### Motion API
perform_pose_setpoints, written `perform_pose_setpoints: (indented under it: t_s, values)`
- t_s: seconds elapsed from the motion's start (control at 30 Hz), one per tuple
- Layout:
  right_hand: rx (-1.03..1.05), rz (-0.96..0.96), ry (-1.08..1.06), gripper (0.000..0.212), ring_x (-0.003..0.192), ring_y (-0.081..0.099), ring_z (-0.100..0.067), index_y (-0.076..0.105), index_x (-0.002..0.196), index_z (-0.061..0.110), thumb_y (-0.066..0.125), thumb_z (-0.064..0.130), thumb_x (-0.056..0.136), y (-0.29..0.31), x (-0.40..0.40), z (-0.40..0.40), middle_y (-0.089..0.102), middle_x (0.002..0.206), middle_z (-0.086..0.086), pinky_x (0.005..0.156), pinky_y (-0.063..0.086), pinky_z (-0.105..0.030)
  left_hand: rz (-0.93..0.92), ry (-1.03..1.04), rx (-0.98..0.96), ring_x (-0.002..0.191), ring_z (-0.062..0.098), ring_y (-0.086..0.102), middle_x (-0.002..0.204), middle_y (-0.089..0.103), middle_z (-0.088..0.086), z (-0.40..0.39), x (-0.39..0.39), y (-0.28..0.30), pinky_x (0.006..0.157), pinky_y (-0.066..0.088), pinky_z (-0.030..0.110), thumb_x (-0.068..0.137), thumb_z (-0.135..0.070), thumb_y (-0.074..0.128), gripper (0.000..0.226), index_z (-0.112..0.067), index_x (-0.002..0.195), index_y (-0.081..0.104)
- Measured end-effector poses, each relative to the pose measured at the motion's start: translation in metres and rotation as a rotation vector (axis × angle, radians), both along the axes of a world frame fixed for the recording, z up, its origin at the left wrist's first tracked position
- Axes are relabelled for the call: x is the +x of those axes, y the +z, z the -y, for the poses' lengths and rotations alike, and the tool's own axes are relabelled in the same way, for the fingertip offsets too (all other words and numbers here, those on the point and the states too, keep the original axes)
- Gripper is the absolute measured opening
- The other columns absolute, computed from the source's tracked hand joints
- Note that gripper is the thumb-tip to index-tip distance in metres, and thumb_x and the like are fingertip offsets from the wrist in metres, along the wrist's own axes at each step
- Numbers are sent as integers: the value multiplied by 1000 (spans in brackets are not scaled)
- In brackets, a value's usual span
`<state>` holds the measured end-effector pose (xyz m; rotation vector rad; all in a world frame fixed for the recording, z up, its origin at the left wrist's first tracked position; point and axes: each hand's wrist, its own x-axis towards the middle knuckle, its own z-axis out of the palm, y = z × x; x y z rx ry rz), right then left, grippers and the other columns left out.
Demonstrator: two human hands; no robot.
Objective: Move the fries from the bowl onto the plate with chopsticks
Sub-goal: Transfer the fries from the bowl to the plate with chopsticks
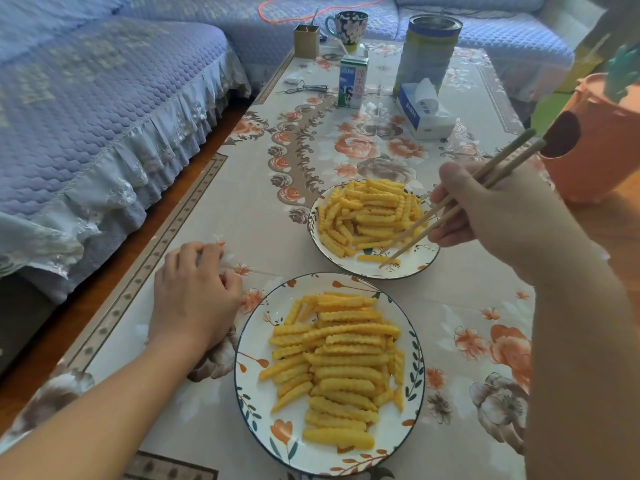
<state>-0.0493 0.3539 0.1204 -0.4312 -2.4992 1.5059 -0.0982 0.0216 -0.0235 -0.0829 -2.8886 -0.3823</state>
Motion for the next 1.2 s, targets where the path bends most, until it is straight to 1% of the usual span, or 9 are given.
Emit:
perform_pose_setpoints:
  t_s: [0.23, 0.4, 0.47, 0.63, 0.7, 0.8, 0.87, 0.97, 1.2]
  values:
    - [-62, -9, -45, 50, 60, 75, -33, 69, 81, 2, 50, 42, 106, -2, -3, 1, 71, 61, -15, 68, 64, -46, 8, 4, -13, 114, 35, 49, 121, 56, 14, 1, -1, -1, 96, 43, 52, 87, -21, 59, 31, -13, 117, 61]
    - [-173, -107, 0, 50, 58, 73, -37, 67, 78, 1, 49, 37, 107, 19, 10, 12, 70, 62, -20, 57, 64, -43, 1, -6, -3, 113, 35, 49, 120, 57, 13, 0, 1, 1, 95, 44, 52, 84, -30, 44, 41, -13, 117, 61]
    - [-184, -89, 67, 49, 56, 73, -36, 67, 78, 0, 48, 36, 107, 22, 12, 21, 70, 61, -20, 55, 63, -42, 6, -11, -10, 113, 34, 49, 120, 56, 13, 1, 1, 1, 96, 43, 52, 85, -30, 44, 40, -13, 117, 61]
    - [-104, 22, 187, 44, 60, 74, -34, 69, 81, 3, 53, 36, 105, 13, 10, 33, 71, 61, -15, 61, 64, -42, 3, 4, -7, 114, 35, 48, 122, 56, 13, 1, 0, 0, 97, 43, 52, 88, -21, 57, 33, -13, 119, 61]
    - [-127, -45, 142, 42, 58, 74, -35, 68, 79, 4, 54, 34, 105, 15, 9, 28, 70, 60, -15, 59, 63, -42, -4, 1, -7, 115, 35, 48, 122, 57, 14, 1, -1, -1, 98, 42, 52, 87, -20, 59, 33, -12, 119, 62]
    - [-173, -194, 1, 41, 54, 72, -35, 67, 77, 6, 53, 31, 106, 17, 7, 15, 69, 59, -17, 52, 62, -41, -6, 0, -5, 116, 34, 48, 123, 57, 14, 1, -1, -2, 99, 42, 52, 88, -20, 59, 34, -12, 120, 62]
    - [-118, -231, -73, 40, 55, 73, -33, 68, 80, 7, 53, 33, 106, 14, 5, 7, 70, 63, -17, 54, 63, -42, -6, -3, -4, 115, 34, 48, 123, 57, 14, 2, -1, -2, 99, 42, 53, 88, -20, 59, 34, -12, 121, 61]
    - [-19, -224, -111, 37, 55, 73, -30, 70, 83, 9, 53, 33, 106, 4, 1, 0, 70, 63, -13, 59, 63, -44, 2, 0, -2, 116, 35, 48, 122, 56, 13, 1, 0, -1, 99, 42, 53, 88, -21, 57, 34, -13, 121, 61]
    - [25, -137, -87, 37, 57, 74, -28, 71, 80, 12, 56, 35, 104, -12, -9, 2, 71, 62, -13, 63, 64, -43, 12, 2, -5, 115, 35, 48, 121, 56, 13, 1, 0, 1, 98, 42, 53, 88, -23, 55, 33, -13, 118, 61]
